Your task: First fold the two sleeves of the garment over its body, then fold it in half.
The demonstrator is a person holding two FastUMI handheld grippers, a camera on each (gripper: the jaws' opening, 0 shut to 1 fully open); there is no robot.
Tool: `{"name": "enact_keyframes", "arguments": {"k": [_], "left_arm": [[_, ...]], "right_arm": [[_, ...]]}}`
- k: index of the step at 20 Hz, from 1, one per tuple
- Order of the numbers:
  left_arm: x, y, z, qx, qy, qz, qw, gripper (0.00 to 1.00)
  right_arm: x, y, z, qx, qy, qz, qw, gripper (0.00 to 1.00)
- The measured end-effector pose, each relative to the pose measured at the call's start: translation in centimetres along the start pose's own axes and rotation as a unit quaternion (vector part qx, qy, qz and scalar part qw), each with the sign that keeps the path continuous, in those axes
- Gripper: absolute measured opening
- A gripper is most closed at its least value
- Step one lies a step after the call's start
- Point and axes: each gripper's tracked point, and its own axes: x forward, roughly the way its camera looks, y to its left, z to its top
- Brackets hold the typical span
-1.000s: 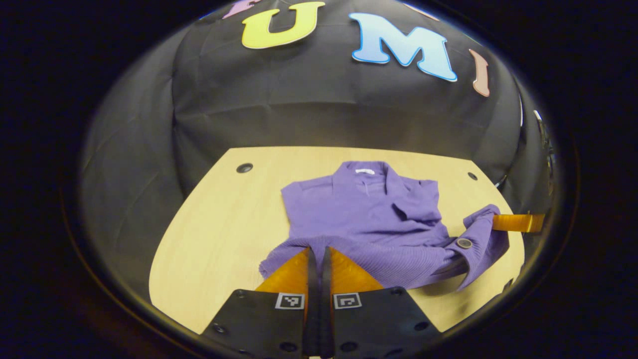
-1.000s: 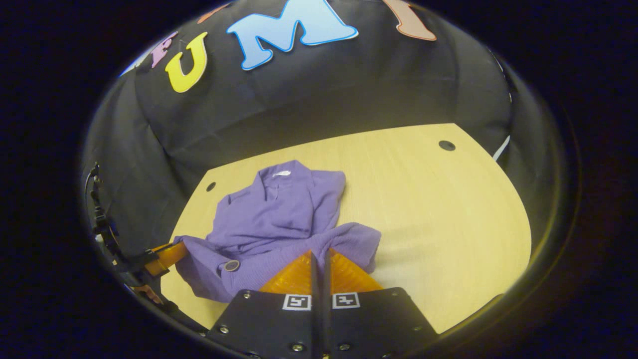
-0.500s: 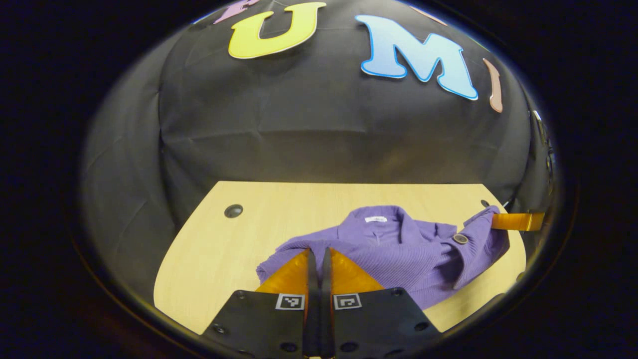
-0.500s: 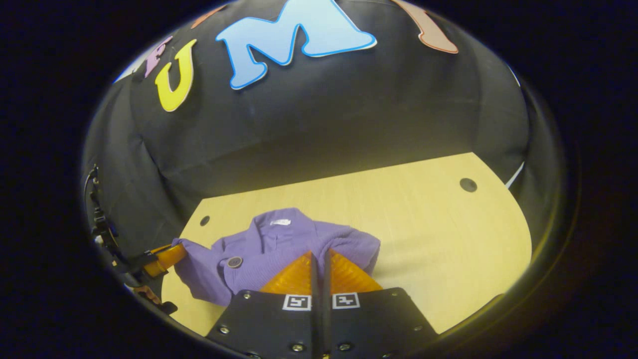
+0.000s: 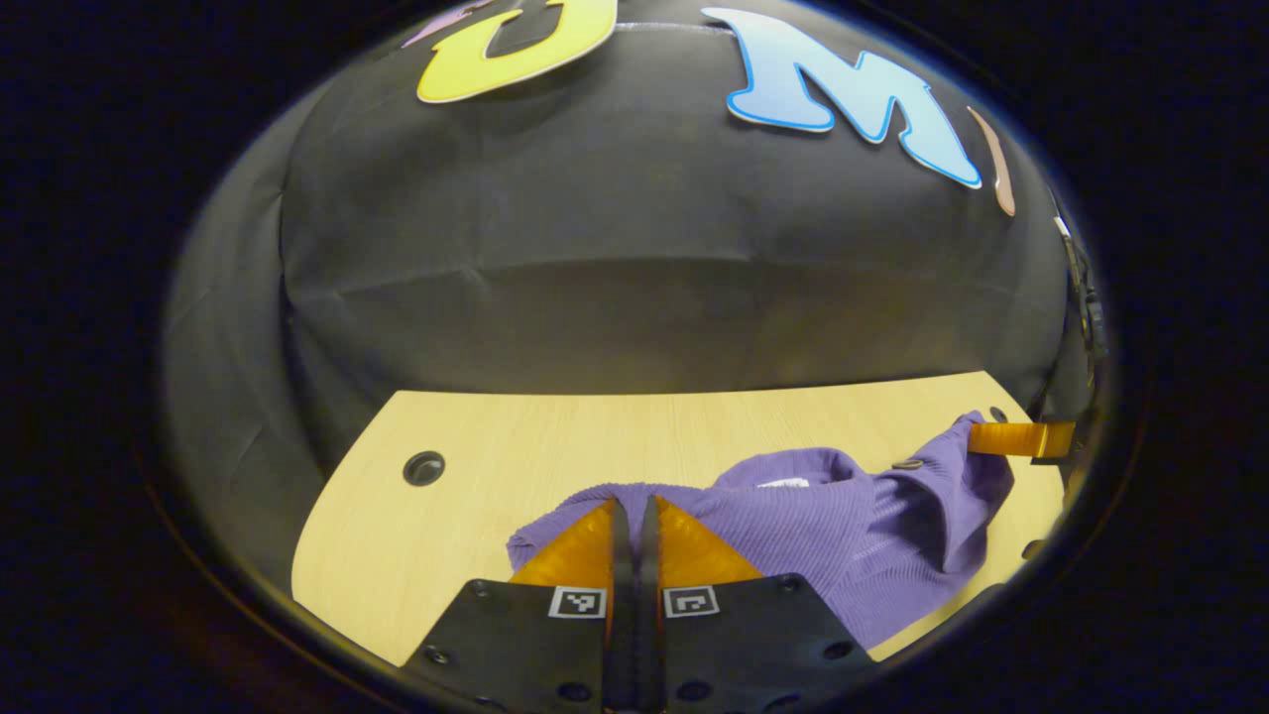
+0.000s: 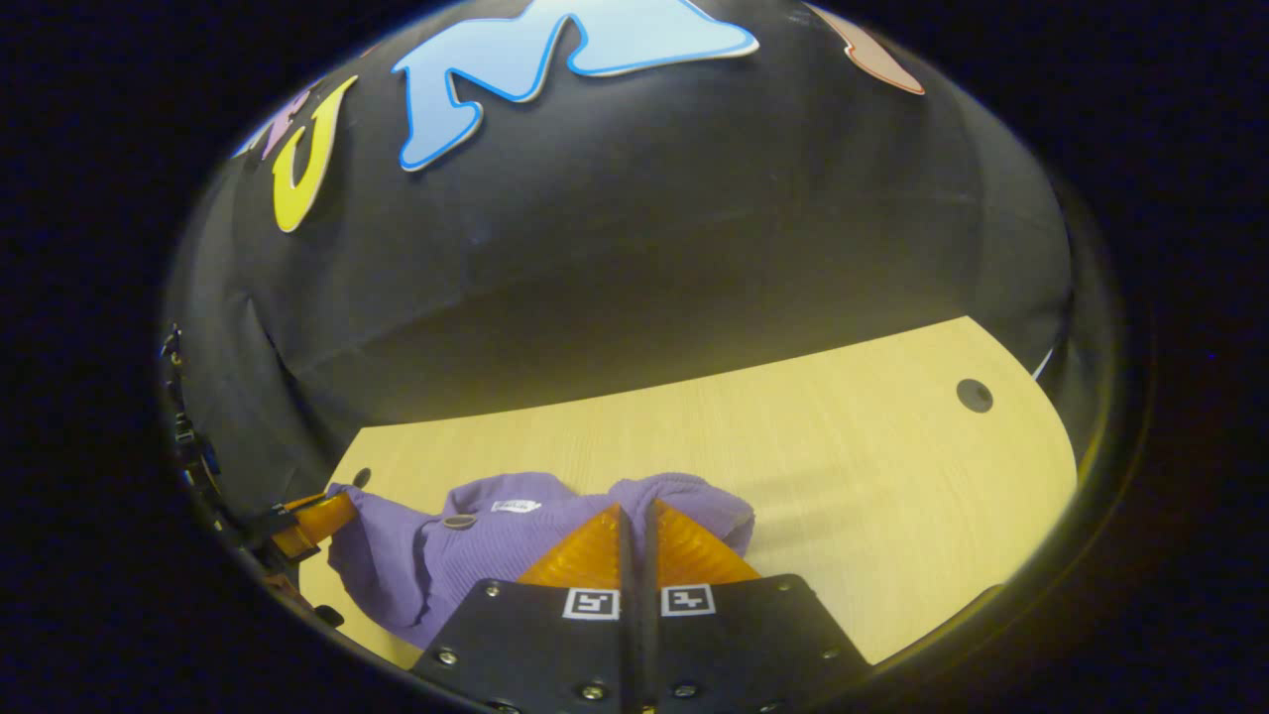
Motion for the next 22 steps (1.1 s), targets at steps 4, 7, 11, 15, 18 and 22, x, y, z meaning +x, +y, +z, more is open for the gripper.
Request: {"name": "enact_keyframes", "arguments": {"k": [4,7,11,15,18,22], "left_arm": [[3.8,-0.5,-0.4,0.012,-0.006,-0.004,1.0,0.06],[5.5,-0.5,-1.6,0.025,0.0,-0.004,1.0,0.07],[6.3,-0.6,-2.3,0.024,0.002,0.0,1.0,0.07],[7.4,-0.5,-3.3,0.027,0.011,0.008,1.0,0.07],[7.8,-0.6,-3.7,0.03,0.017,0.01,0.999,0.07],[8.0,-1.0,-3.9,0.043,0.025,0.008,0.999,0.11]], "right_arm": [[3.4,-1.4,-0.9,0.012,0.001,-0.013,1.0,0.01],[5.4,-2.0,-1.7,0.018,0.005,-0.014,1.0,0.01],[6.5,-2.1,-2.3,0.015,0.007,-0.013,1.0,0.01],[7.2,-2.1,-2.9,0.015,0.013,-0.01,1.0,0.01],[7.4,-1.8,-3.3,0.01,0.016,-0.011,1.0,0.02],[7.1,-1.8,-3.4,0.022,0.025,-0.008,0.999,0.04]]}}
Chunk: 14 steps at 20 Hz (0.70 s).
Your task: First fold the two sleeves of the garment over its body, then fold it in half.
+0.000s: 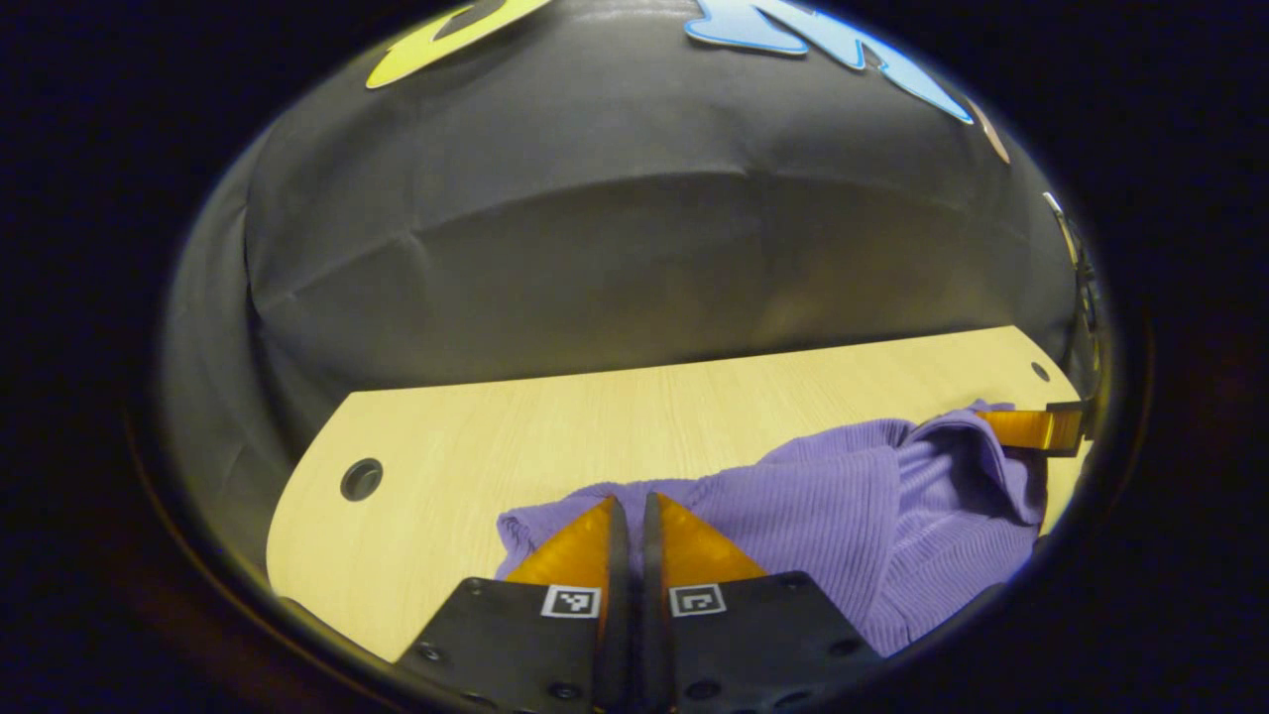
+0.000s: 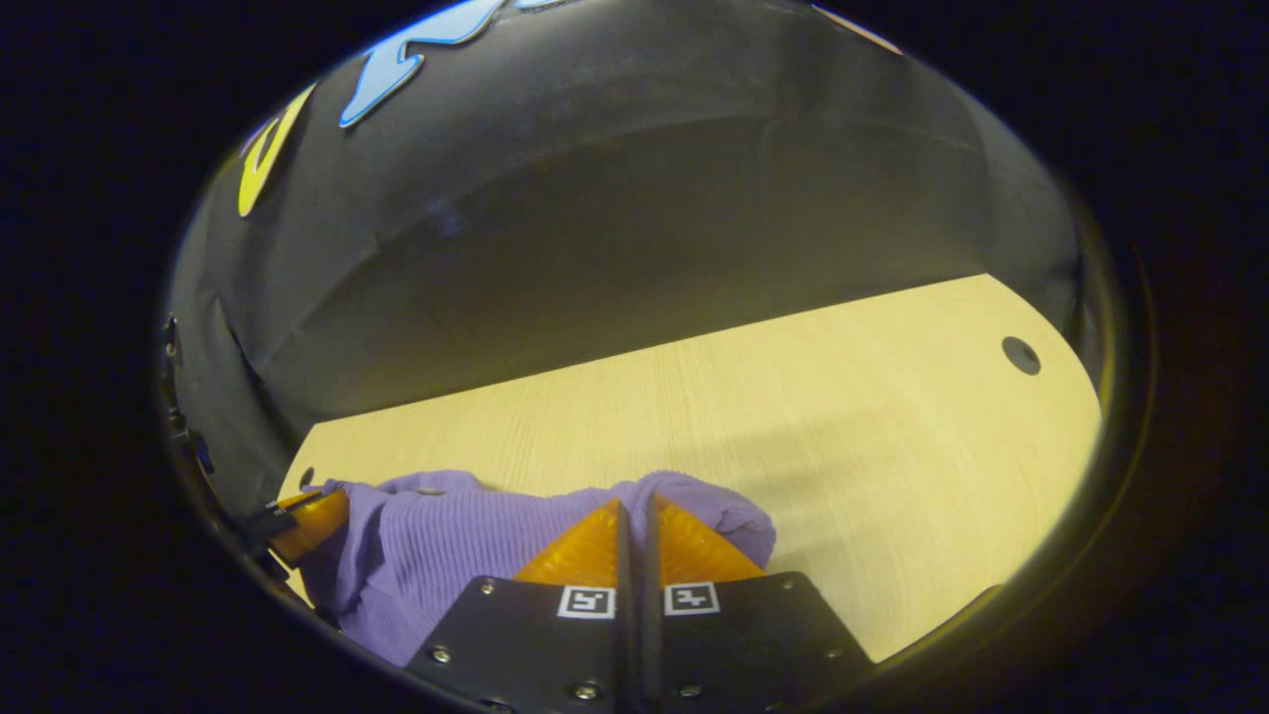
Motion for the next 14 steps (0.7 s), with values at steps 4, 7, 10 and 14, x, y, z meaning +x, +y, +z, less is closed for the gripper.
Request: {"name": "enact_keyframes", "arguments": {"k": [4,7,10,14], "left_arm": [[-0.4,0.7,0.4,-0.001,-0.005,0.013,1.0,0.37],[-2.3,0.7,1.8,-0.013,-0.014,0.004,1.0,0.75],[-5.1,0.3,3.4,-0.026,-0.029,-0.001,0.999,0.9],[-11.6,-0.9,6.7,-0.015,-0.065,-0.008,0.998,0.9]], "right_arm": [[-0.8,0.0,0.8,-0.002,-0.009,-0.001,1.0,0.27],[-3.2,0.6,3.2,-0.029,-0.04,-0.001,0.999,0.49],[-6.0,1.7,4.6,-0.043,-0.058,0.006,0.997,0.49],[-12.1,3.2,6.5,-0.061,-0.084,0.014,0.994,0.49]]}}
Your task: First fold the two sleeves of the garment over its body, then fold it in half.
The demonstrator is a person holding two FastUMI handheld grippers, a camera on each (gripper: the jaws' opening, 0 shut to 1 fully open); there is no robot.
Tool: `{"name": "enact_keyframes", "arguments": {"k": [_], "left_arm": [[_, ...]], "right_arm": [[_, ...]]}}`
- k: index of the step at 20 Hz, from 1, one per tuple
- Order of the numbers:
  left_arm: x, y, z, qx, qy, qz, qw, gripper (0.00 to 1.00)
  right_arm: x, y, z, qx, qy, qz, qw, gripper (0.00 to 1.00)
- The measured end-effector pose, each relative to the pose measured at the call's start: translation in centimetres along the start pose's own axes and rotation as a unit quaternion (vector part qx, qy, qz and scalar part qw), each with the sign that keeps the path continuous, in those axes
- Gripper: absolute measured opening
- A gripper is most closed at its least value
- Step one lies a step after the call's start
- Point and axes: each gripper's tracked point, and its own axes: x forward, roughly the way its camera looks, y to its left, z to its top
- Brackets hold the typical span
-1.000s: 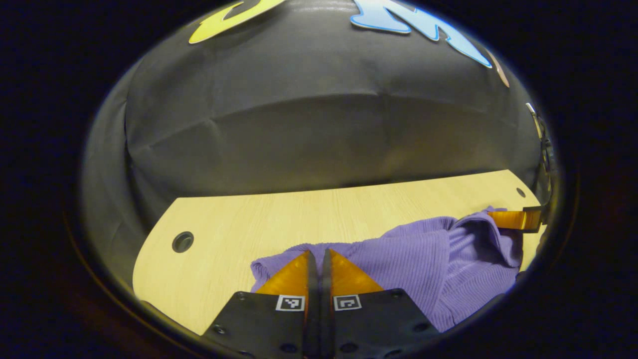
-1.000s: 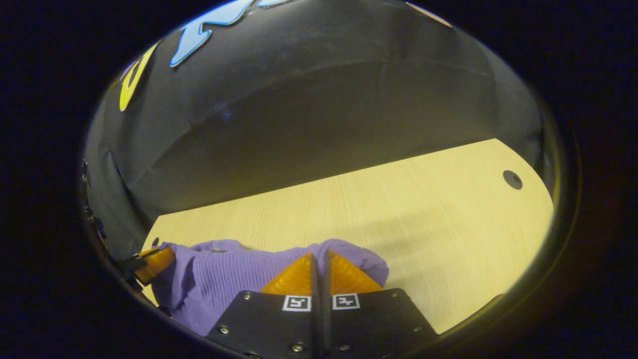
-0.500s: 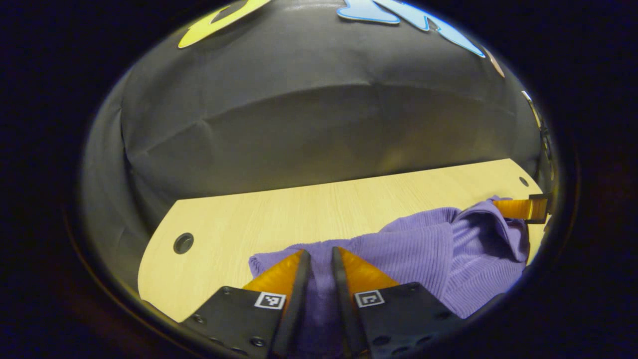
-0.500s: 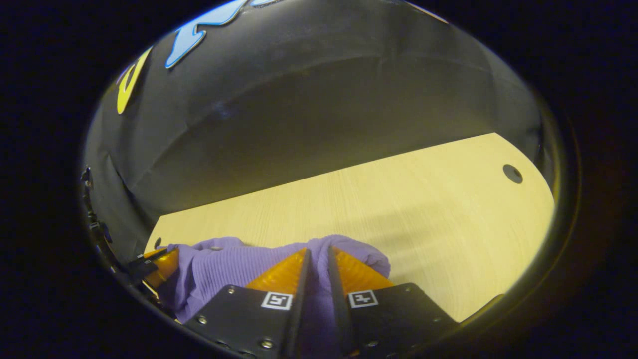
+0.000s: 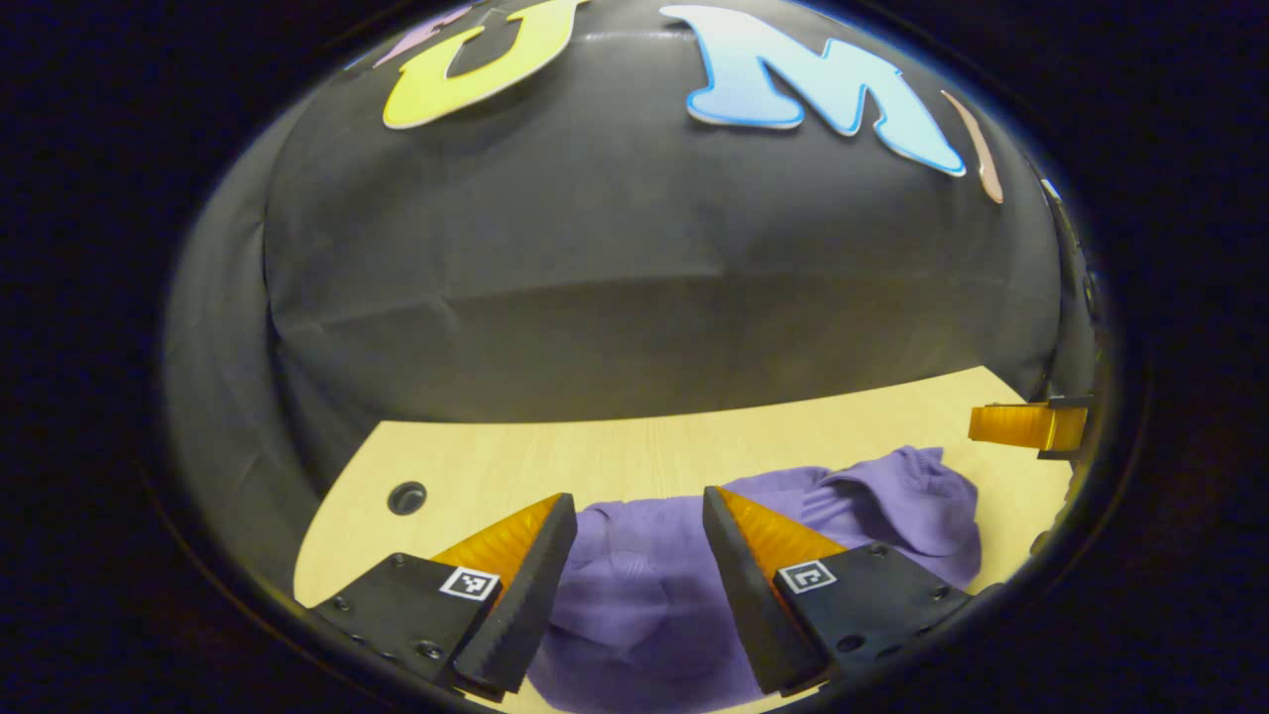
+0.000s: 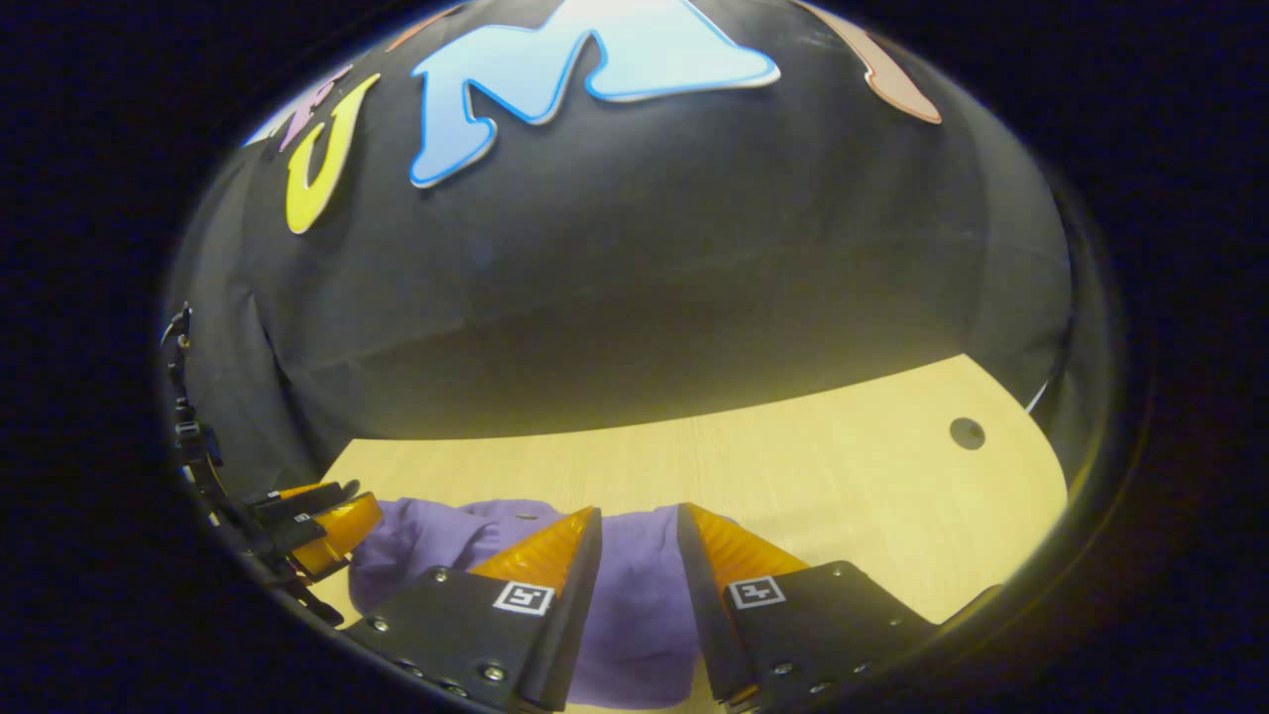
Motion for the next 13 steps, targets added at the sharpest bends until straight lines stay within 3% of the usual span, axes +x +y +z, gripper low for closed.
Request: {"name": "enact_keyframes", "arguments": {"k": [3,4,5,10,13], "left_arm": [[-6.8,-1.4,3.4,-0.004,-0.026,-0.016,1.0,0.87],[-9.2,-2.0,4.4,-0.005,-0.033,-0.02,0.999,0.9],[-11.6,-2.4,5.3,-0.004,-0.04,-0.022,0.999,0.84],[-23.0,-4.9,9.1,0.018,-0.084,-0.025,0.996,0.9],[-28.7,-6.5,10.3,0.02,-0.121,-0.029,0.992,0.86]], "right_arm": [[-5.6,1.5,1.5,-0.014,-0.02,0.006,1.0,0.46],[-7.6,1.9,2.0,-0.019,-0.026,0.008,0.999,0.46],[-9.5,2.3,2.5,-0.023,-0.032,0.011,0.999,0.49],[-19.3,4.4,5.1,-0.044,-0.075,0.027,0.996,0.53],[-24.0,5.5,5.7,-0.044,-0.1,0.04,0.993,0.45]]}}
